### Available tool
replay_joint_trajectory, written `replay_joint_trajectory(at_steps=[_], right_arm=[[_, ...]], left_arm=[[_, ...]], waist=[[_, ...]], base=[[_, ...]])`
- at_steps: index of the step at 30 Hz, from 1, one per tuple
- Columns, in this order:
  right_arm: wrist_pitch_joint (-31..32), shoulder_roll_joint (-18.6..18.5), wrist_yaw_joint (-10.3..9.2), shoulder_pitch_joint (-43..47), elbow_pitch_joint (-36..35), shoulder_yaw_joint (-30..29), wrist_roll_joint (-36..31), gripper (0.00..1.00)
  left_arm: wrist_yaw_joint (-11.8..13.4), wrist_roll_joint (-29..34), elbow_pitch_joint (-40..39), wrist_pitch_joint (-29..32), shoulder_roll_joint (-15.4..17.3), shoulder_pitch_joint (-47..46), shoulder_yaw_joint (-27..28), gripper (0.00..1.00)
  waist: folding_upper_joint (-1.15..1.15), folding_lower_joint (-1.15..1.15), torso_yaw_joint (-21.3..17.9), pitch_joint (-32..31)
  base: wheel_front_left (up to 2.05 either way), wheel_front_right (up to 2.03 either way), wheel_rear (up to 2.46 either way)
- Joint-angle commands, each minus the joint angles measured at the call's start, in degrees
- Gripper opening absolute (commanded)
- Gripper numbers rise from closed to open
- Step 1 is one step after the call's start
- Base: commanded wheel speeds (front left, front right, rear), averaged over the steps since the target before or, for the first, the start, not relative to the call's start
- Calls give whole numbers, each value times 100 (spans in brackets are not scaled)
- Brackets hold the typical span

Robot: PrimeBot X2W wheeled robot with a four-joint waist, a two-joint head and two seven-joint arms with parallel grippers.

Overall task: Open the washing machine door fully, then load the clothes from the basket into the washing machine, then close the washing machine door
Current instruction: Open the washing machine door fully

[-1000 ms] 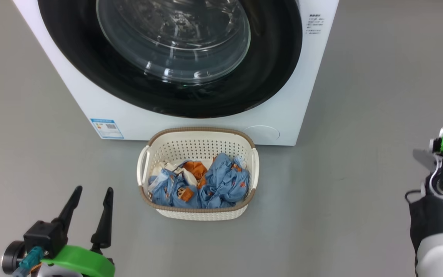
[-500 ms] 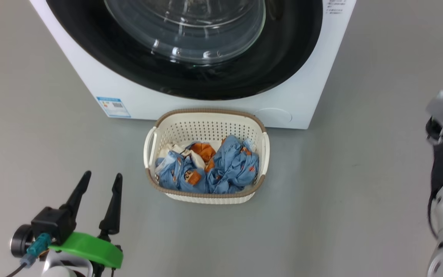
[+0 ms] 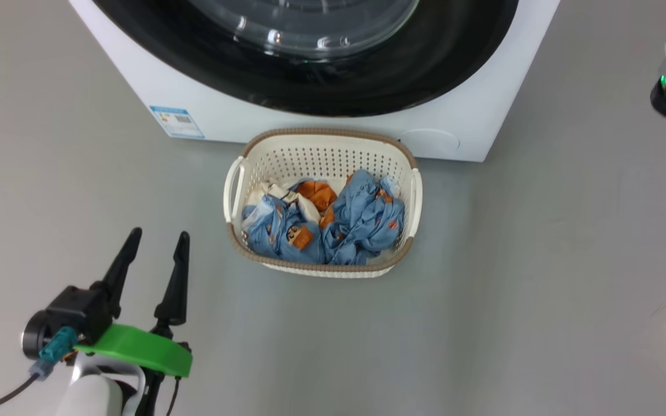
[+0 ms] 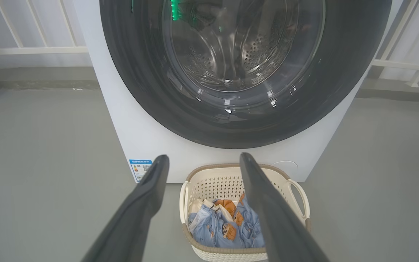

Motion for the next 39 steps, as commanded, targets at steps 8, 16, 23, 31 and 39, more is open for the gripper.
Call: replay_joint_trajectory(at_steps=[8,16,23,31,39], right_arm=[[571,-55,10,-756,163,199,-404,0],[690,-33,10,-1166,421,278,-779,0],[763,41,10,-1468,560,323,-1032,0],[784,128,10,-1824,739,334,-1278,0],[644,124,10,-2171,947,233,-1429,0]], left_arm=[[-9,-59,-168,-37,48,-321,96,100],[-9,-86,-234,-37,-25,-463,84,100],[-9,-138,-272,-37,-93,-544,68,100],[-9,-233,-276,-37,-165,-617,88,100],[-9,-266,-284,-37,-208,-690,4,100]], waist=[[0,0,190,348],[0,0,281,615],[0,0,365,829],[0,0,448,988],[0,0,549,1084]], base=[[0,0,0],[0,0,0],[0,0,0],[0,0,0],[0,0,0]])
